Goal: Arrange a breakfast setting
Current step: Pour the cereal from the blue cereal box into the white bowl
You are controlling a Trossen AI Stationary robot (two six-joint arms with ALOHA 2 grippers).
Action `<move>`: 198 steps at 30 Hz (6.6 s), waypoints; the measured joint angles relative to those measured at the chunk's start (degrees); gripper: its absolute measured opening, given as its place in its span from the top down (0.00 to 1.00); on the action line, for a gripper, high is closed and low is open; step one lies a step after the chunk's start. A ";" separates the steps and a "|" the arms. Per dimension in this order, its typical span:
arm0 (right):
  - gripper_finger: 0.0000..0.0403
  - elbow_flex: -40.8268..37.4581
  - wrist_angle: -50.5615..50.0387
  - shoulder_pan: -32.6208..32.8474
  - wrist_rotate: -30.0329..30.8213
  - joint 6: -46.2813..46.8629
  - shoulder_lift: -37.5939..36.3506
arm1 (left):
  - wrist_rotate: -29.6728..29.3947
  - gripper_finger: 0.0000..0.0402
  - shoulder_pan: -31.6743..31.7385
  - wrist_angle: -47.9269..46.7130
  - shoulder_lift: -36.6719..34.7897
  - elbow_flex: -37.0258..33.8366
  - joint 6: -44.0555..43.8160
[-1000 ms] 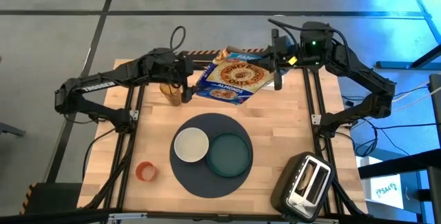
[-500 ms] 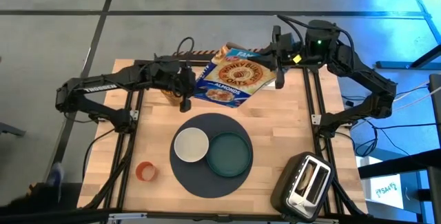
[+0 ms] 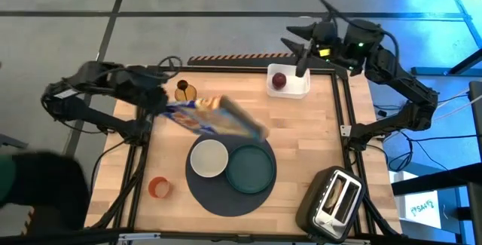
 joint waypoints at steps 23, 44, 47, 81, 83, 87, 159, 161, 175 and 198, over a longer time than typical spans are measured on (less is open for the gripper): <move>0.52 -1.33 -3.79 0.04 2.09 10.89 0.50 | -27.01 0.97 -3.45 -2.54 2.46 6.10 32.65; 0.52 -2.16 -16.65 10.69 9.06 26.33 1.05 | -10.52 0.97 14.90 5.49 12.24 6.08 67.53; 0.52 -6.37 -16.66 13.70 5.97 33.60 2.02 | -11.19 0.97 14.97 6.17 13.45 6.06 71.15; 0.52 -25.55 28.46 20.29 -11.48 42.01 29.26 | -23.88 0.97 9.31 3.57 13.55 6.06 80.44; 0.52 -25.55 30.65 20.30 -11.61 42.01 30.37 | -22.61 0.97 8.70 3.58 13.53 6.06 79.81; 0.52 -25.53 32.94 20.31 -13.48 42.03 31.86 | -20.73 0.97 7.22 2.77 13.55 6.06 78.67; 0.52 -10.95 21.03 19.96 -13.64 35.61 34.86 | -43.59 0.97 -20.77 4.86 14.47 6.06 86.38; 0.52 -10.95 20.37 19.91 -14.02 35.47 34.86 | -43.54 0.97 -20.93 4.86 14.47 6.06 86.42; 0.52 -10.95 19.79 19.96 -13.84 35.95 34.88 | -42.80 0.97 -20.93 3.50 14.75 6.06 85.10; 0.52 -10.95 18.61 19.96 -12.92 35.95 34.88 | -44.40 0.97 -20.82 4.40 15.13 6.01 87.08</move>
